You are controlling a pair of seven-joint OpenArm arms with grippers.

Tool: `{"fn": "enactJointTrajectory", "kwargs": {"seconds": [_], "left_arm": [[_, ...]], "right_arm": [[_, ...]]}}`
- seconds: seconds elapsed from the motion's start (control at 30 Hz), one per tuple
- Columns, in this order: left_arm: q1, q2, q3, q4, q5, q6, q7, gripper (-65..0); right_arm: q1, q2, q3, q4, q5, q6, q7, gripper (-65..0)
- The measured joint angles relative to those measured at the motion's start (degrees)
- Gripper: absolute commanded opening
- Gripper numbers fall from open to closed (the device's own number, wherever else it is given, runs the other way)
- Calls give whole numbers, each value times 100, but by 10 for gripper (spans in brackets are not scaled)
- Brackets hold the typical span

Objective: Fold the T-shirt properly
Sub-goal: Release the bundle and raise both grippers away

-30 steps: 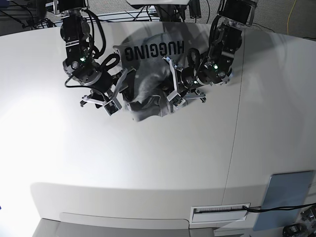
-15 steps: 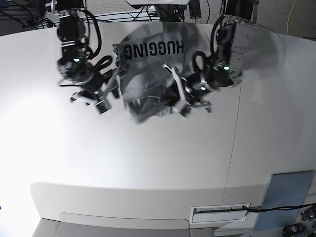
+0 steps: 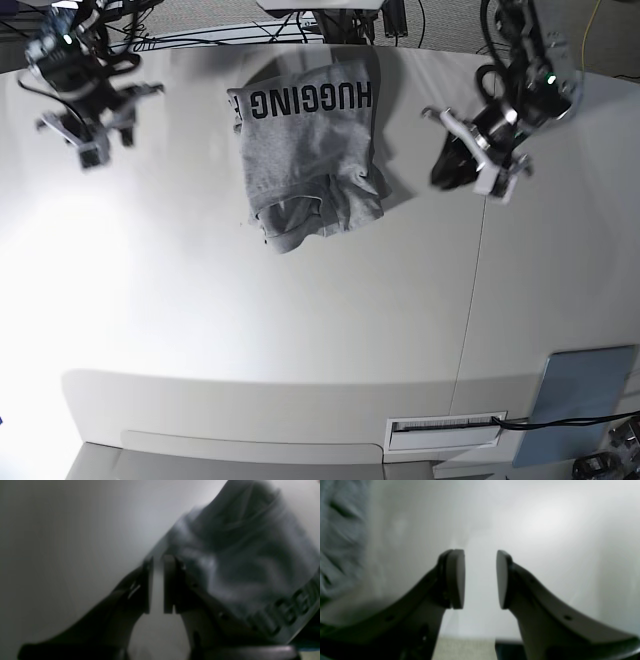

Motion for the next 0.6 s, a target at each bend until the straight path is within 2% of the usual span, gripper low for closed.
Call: {"fn": "enactJointTrajectory", "kwargs": {"seconds": [0.07,0.17,0.23,0.27,0.4,0.53,0.57,0.6], "left_arm": [[295,7,-341,85,-57,-295,-2,-588],[817,9,-885,133,-433,-297,-7,-588],[1202,9,-1250,131,-579,-295,-2,-588],[1386,9,-1408,133,-621,-293,4,-588],[2140,4,-1731,136,-649,-289,-20,-588],[2796,9,-1705,-203,-658,-299,-37,-588],[2876,11,-1707,-378,-612,-299,-37,-588],[2929,7,-1707,-588,-575,-282,-66,-588]], "right_arm": [[-315,4,407,181,452,48,-173,-455],[-800,-7,916,378,1143,85,-968,-455],[-1078,-13,1209,382,1421,66,-1626,-455],[-1204,-28,1335,380,1475,72,-1729,-455],[-1805,-44,1593,385,1545,68,-1672,-455],[-2448,-109,1526,356,1574,72,-1650,-455],[-2568,-192,1510,269,1554,114,-1491,-455],[-2673,-289,1491,111,1558,251,-1095,-455]]}}
